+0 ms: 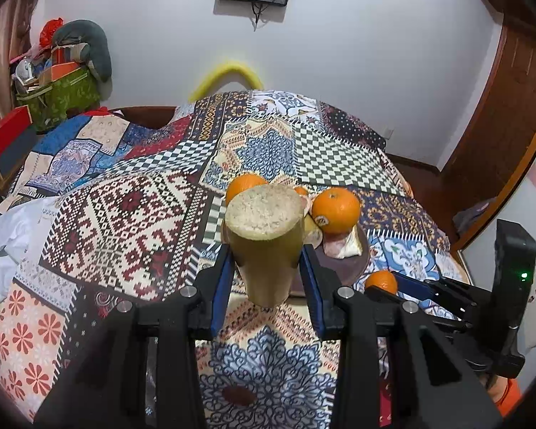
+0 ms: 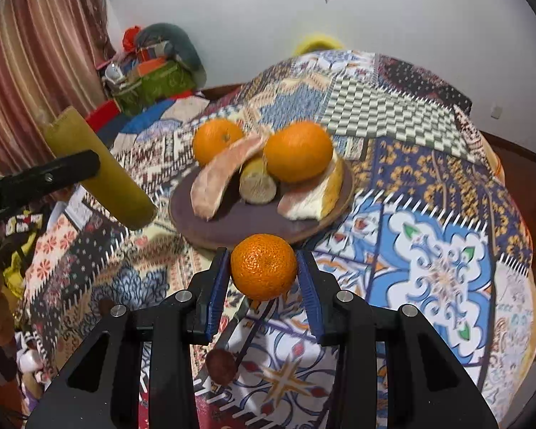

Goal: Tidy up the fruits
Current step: 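Lift and carry the gourd and tangerine over the dark plate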

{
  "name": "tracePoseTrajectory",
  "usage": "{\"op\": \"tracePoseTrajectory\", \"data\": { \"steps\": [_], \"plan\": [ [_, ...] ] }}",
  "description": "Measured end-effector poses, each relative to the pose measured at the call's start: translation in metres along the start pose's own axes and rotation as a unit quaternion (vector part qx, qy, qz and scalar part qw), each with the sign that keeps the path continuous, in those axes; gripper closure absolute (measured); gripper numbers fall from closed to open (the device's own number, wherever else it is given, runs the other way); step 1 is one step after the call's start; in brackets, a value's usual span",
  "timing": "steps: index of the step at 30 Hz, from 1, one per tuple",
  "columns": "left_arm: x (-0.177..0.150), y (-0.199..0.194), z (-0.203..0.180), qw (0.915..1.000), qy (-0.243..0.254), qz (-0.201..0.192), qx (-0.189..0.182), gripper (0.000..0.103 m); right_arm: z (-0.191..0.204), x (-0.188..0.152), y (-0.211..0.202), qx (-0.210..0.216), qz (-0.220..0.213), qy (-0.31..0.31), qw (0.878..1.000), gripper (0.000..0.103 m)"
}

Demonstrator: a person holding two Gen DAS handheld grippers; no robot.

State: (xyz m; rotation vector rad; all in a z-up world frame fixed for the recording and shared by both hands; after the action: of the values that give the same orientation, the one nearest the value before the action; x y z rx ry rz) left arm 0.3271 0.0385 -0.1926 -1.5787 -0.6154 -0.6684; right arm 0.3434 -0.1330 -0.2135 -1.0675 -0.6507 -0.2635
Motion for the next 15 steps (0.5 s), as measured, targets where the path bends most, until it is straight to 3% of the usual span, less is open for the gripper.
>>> {"op": "tracePoseTrajectory", "data": {
  "steps": [8, 15],
  "plan": [
    [0.009, 0.011, -0.022, 0.9996, 0.012, 0.004, -0.025, 0.066, -0.002, 0.020, -0.006, -0.002, -0.028, -0.001, 1.000, 0.068],
    [0.009, 0.037, -0.037, 0.9980, 0.016, 0.031, -0.052, 0.066, -0.010, 0.028, 0.002, -0.002, -0.029, 0.002, 1.000, 0.068]
  ]
}}
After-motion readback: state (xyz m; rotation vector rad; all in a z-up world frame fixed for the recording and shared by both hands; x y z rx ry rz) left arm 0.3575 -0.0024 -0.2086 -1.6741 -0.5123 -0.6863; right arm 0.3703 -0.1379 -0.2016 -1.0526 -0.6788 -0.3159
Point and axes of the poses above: each gripper's, at about its wrist camera, not at the fingertips, and y roughly the way its jaws point, z to its left, x to its top, the point moved 6 cm from there along y, roughly the way its jaws point, and after that the axes turned 8 degrees about y, right-handed, at the moved point
